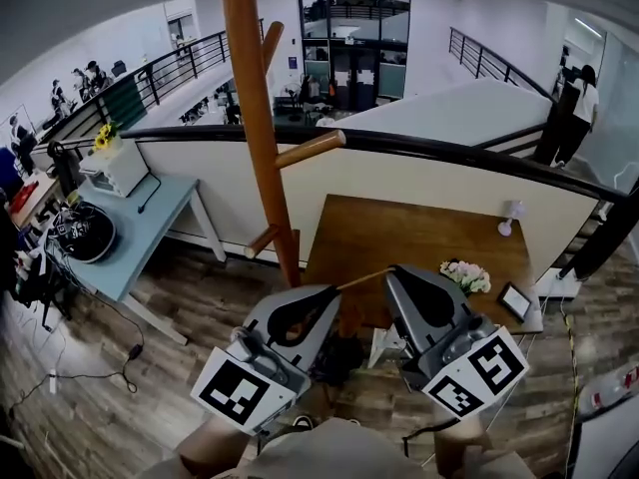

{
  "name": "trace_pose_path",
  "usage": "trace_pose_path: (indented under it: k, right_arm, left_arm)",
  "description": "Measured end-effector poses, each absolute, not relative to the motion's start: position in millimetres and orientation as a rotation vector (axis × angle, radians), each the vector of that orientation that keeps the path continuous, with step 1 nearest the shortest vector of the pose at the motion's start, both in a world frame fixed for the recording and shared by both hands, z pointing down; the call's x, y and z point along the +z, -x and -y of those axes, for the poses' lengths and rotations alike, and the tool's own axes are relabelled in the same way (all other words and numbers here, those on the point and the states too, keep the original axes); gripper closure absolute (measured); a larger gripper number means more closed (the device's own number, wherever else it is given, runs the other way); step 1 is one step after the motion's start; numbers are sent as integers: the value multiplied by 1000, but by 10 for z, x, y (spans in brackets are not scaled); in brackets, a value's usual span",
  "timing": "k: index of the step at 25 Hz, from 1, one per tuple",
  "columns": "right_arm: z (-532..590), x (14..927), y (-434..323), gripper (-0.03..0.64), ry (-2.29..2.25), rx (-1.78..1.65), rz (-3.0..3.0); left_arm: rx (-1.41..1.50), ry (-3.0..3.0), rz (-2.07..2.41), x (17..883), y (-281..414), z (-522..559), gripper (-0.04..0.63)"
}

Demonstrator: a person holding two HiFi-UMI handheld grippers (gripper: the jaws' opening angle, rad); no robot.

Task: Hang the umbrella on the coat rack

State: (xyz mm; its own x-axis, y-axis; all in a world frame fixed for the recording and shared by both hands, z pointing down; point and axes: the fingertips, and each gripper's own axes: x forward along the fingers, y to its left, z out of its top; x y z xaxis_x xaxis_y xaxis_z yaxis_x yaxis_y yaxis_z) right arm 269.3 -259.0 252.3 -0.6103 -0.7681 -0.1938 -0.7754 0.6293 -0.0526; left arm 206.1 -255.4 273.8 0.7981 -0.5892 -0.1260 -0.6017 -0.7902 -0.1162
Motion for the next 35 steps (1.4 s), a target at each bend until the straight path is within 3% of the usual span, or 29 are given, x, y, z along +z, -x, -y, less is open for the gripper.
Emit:
trace_pose_path:
  k: [9, 21, 35]
  right_arm:
    - [2867, 2057, -2683, 614, 1174, 142, -2641]
    - [3457, 1354, -2524, 612, 1034, 369, -2803]
    - [3868, 1245, -2268, 612, 859, 299, -2948]
  left_arm:
    - [213, 2817, -926, 2291, -2069, 2689, 589]
    - [537, 2891, -984, 1668, -2074, 3052, 589]
    - [529, 2770, -1223, 1527, -1975, 3334, 588]
